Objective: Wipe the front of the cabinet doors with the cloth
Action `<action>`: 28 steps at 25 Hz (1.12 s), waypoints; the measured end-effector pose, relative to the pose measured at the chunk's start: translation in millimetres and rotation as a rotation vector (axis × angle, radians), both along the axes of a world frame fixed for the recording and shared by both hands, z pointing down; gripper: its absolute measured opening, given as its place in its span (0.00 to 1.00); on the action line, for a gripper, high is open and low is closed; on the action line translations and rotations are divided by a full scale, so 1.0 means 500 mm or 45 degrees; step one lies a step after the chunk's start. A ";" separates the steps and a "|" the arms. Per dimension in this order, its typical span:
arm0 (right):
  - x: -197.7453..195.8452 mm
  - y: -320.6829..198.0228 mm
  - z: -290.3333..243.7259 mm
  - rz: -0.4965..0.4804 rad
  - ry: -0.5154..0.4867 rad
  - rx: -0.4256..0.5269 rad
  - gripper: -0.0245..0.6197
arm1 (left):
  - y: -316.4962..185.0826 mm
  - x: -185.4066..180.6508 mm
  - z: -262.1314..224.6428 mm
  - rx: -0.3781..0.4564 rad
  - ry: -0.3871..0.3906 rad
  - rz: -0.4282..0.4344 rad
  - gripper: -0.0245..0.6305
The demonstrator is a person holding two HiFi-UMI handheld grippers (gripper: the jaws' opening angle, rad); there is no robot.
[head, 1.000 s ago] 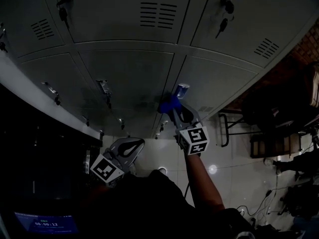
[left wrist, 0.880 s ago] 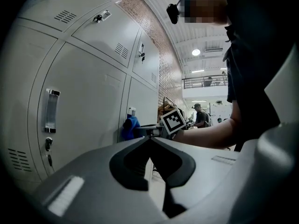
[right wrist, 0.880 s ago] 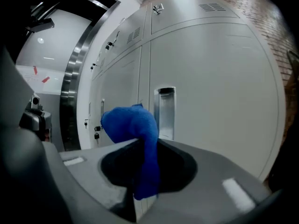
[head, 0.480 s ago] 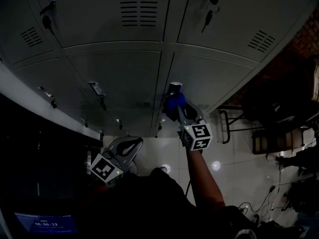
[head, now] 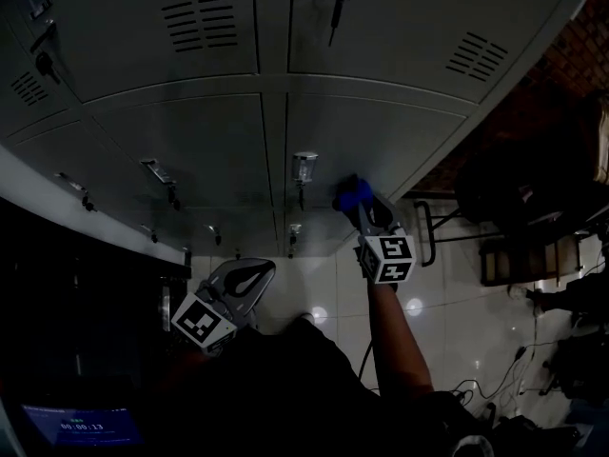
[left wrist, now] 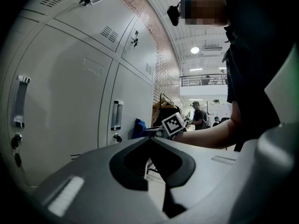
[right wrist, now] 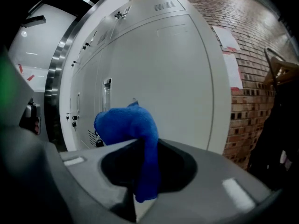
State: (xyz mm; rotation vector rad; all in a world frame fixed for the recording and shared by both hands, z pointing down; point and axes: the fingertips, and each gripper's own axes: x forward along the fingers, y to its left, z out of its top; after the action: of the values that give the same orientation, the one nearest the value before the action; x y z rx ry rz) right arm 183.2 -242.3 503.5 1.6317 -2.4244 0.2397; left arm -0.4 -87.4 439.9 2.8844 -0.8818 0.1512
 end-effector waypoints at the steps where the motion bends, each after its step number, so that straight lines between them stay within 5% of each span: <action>1: 0.022 0.000 0.001 0.020 0.003 -0.001 0.15 | 0.000 0.010 -0.003 0.000 0.004 0.006 0.04; 9: 0.169 -0.001 0.015 0.182 0.007 -0.004 0.15 | 0.000 0.058 0.000 0.005 -0.011 0.043 0.04; 18: 0.237 0.019 0.019 0.329 -0.008 -0.012 0.15 | 0.009 0.067 0.003 -0.001 -0.014 0.075 0.04; 23: 0.170 0.056 0.028 0.268 -0.024 -0.021 0.15 | 0.016 0.046 0.004 -0.012 -0.010 0.087 0.04; 28: 0.007 0.097 0.040 0.103 -0.042 -0.051 0.15 | 0.022 0.011 0.014 0.011 0.003 0.096 0.04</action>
State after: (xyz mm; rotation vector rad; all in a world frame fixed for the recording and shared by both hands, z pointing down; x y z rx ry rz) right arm 186.6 -193.9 523.6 1.7237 -2.3644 0.3284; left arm 4.9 -76.2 447.2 2.9268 -0.7752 0.1511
